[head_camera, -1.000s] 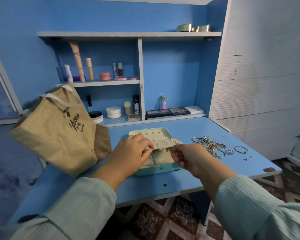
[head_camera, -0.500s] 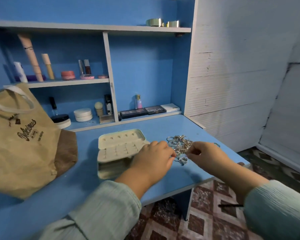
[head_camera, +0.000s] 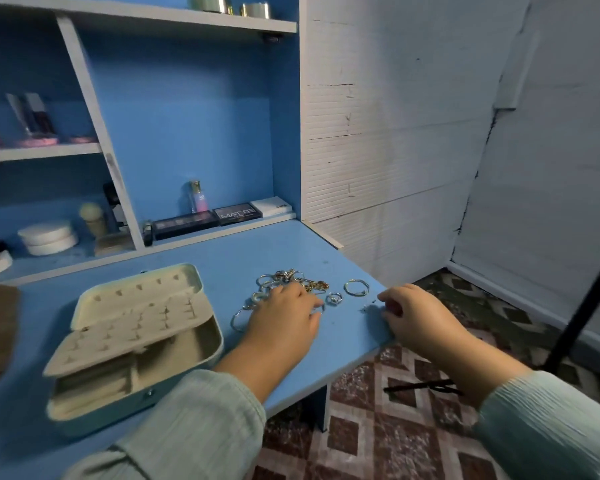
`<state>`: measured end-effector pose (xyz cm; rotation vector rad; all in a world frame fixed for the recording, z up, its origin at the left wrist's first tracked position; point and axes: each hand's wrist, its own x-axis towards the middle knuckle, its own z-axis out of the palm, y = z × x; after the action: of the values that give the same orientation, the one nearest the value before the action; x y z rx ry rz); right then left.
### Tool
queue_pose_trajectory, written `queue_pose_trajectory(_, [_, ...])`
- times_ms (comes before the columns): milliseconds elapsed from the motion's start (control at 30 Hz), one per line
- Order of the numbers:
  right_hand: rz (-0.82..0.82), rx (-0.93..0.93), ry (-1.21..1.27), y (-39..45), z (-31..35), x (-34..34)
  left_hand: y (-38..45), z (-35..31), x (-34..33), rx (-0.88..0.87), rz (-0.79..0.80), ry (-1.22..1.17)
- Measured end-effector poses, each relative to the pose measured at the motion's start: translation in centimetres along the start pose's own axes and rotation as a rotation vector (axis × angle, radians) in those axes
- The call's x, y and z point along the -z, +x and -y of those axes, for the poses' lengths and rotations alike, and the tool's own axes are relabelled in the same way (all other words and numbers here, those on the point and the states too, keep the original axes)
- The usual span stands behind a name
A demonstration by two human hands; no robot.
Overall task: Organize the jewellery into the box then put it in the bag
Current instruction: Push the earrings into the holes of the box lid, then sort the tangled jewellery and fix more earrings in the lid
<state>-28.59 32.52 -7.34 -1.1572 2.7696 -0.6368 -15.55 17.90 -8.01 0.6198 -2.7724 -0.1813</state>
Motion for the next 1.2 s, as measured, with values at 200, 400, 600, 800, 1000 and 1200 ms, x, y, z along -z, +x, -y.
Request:
queue_pose_trajectory(200, [-0.017,0.021,0.035,1.2,-0.9,0.0,1.8,-0.8,-1.3,0.011,0.015,-0.029])
queue_pose_trajectory(400, [-0.002,-0.034,0.162,2.3,-1.4,-0.2,3.9,-1.4,-0.9,-0.002,0.018,0.004])
queue_pose_trajectory(600, [-0.021,-0.05,0.22,2.7,-1.4,-0.7,4.6,-1.0,-1.6,0.029,0.052,0.031])
queue_pose_trajectory(800, [-0.021,-0.018,0.168,2.7,-1.1,-0.7,4.3,-0.6,-1.7,0.068,0.042,0.023])
queue_pose_trajectory(1000, [0.007,-0.009,0.105,2.6,-0.8,-0.7,3.9,-0.5,-2.0,0.073,0.047,-0.001])
queue_pose_trajectory(1200, [0.062,-0.017,0.085,2.4,-0.4,-0.3,3.7,-0.5,-1.9,0.083,0.049,-0.04])
